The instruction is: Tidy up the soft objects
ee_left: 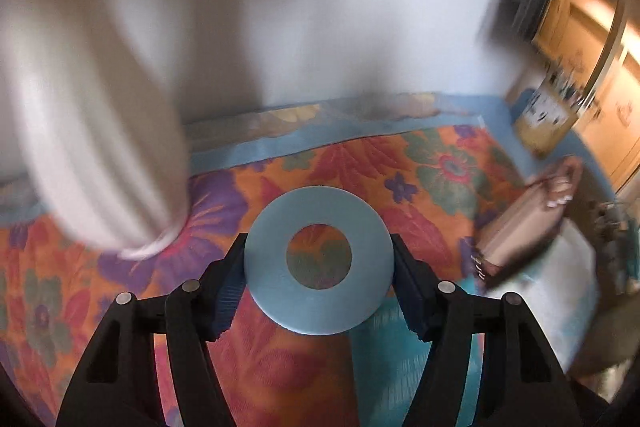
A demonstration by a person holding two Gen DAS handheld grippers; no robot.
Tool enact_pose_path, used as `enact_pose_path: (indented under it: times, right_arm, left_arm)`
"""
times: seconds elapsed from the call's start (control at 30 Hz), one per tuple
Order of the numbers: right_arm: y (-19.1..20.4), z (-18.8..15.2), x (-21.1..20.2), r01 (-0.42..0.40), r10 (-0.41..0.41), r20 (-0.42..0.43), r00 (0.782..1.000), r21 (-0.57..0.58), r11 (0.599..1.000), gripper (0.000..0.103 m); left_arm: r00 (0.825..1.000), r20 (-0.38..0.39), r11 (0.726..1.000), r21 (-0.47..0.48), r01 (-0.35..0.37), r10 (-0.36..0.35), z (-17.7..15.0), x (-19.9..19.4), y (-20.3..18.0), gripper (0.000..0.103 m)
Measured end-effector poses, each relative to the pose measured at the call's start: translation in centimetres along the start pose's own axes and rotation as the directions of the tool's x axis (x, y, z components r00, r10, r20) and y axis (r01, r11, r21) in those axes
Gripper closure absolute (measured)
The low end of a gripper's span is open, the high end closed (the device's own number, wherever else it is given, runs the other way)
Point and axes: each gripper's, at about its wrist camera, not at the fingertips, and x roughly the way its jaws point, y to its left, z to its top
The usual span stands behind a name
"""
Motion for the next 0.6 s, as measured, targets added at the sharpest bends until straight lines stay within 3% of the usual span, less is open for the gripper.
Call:
enact_pose_path:
  times: [0.07,0.13,0.27,0.33,0.37,0.43,0.47,0.5,0.6]
  right_arm:
    - [1.2,0.7,0.4,0.027,-0.026,0.036,0.999,-0.02,0.999,0.004]
    - [2.1,1.5,1.6,0.026,-0.026,0.015,1.0,-0.017,1.0,0.004]
    - [3.6,2.3,3.4,0.147,-0.146,0.05,0.988,-0.016,0.989,0.0]
    - [4.7,2.5,4.5,0.237,-0.233,0.064,0.97,-0.06,0.97,0.0]
    - [5.2,2.4,4.9,0.286,-0.28,0.077,0.957,-0.08,0.955,0.004]
    - [5.5,2.1,4.5,0.304,-0.294,0.111,0.949,-0.09,0.948,0.028]
    - [5.6,2.0,4.1,0.288,-0.275,0.124,0.953,-0.104,0.952,0.06]
    - [5.8,1.8,3.8,0.296,-0.28,0.133,0.951,-0.122,0.947,0.076]
    - [5.5,0.0,1.8,0.24,-0.214,0.158,0.964,-0.17,0.956,0.078]
  left_arm:
    - [1.0,0.014,1.0,-0.016,-0.002,0.002,-0.8,-1.9,0.9,0.039]
    - [0.999,0.041,0.999,-0.031,-0.025,0.026,-1.8,-4.1,2.1,0.039]
    - [0.993,0.081,0.994,-0.081,-0.078,0.085,-3.5,-7.2,4.5,0.039]
    - [0.994,0.072,0.991,-0.111,-0.08,0.088,-4.1,-7.6,5.5,0.039]
    - [0.994,0.062,0.988,-0.132,-0.082,0.091,-4.6,-8.1,6.1,0.039]
    - [0.991,0.066,0.983,-0.149,-0.107,0.118,-5.7,-9.2,6.5,0.039]
    - [0.99,0.068,0.981,-0.153,-0.116,0.128,-6.5,-9.8,6.3,0.039]
    - [0.99,0.066,0.98,-0.162,-0.115,0.127,-7.5,-10.6,6.2,0.039]
    - [0.99,0.067,0.98,-0.164,-0.111,0.124,-10.1,-12.2,5.4,0.039]
